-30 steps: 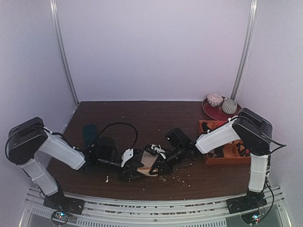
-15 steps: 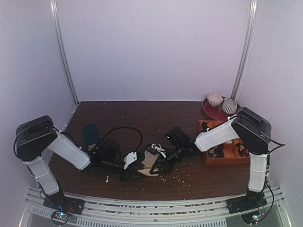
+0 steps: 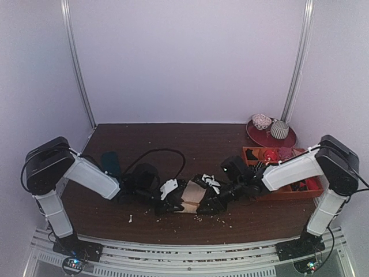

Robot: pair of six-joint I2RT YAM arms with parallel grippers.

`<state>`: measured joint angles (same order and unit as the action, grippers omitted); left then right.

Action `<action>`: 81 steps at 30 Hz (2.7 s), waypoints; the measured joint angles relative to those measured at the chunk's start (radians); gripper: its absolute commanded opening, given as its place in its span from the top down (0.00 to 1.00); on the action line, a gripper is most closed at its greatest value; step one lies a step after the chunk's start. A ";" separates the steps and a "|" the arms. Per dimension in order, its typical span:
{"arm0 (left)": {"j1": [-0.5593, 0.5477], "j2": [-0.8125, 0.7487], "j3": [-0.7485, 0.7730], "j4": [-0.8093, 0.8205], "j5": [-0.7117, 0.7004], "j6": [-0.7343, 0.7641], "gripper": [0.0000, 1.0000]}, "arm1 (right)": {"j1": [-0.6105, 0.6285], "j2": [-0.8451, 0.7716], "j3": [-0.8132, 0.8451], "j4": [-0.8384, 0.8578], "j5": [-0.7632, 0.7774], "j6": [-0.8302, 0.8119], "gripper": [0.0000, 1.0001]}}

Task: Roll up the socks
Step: Roll a pair of socks at the center of the board.

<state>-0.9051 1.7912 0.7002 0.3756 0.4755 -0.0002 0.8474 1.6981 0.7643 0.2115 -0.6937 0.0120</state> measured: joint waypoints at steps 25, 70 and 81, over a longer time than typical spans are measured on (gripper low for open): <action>0.117 0.080 0.232 -0.407 0.223 -0.189 1.00 | 0.266 0.015 -0.079 0.313 0.618 -0.504 0.36; 0.200 -0.109 -0.189 0.696 0.216 -0.187 0.20 | 0.103 0.094 -0.108 0.389 0.342 0.109 0.84; 0.104 0.037 -0.026 0.304 0.205 -0.018 0.25 | 0.063 0.106 -0.068 0.328 0.266 0.072 0.84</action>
<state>-0.8009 1.8278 0.6746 0.6792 0.6807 -0.0181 0.9108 1.8042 0.6968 0.5396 -0.4278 0.0845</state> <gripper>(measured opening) 0.760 0.161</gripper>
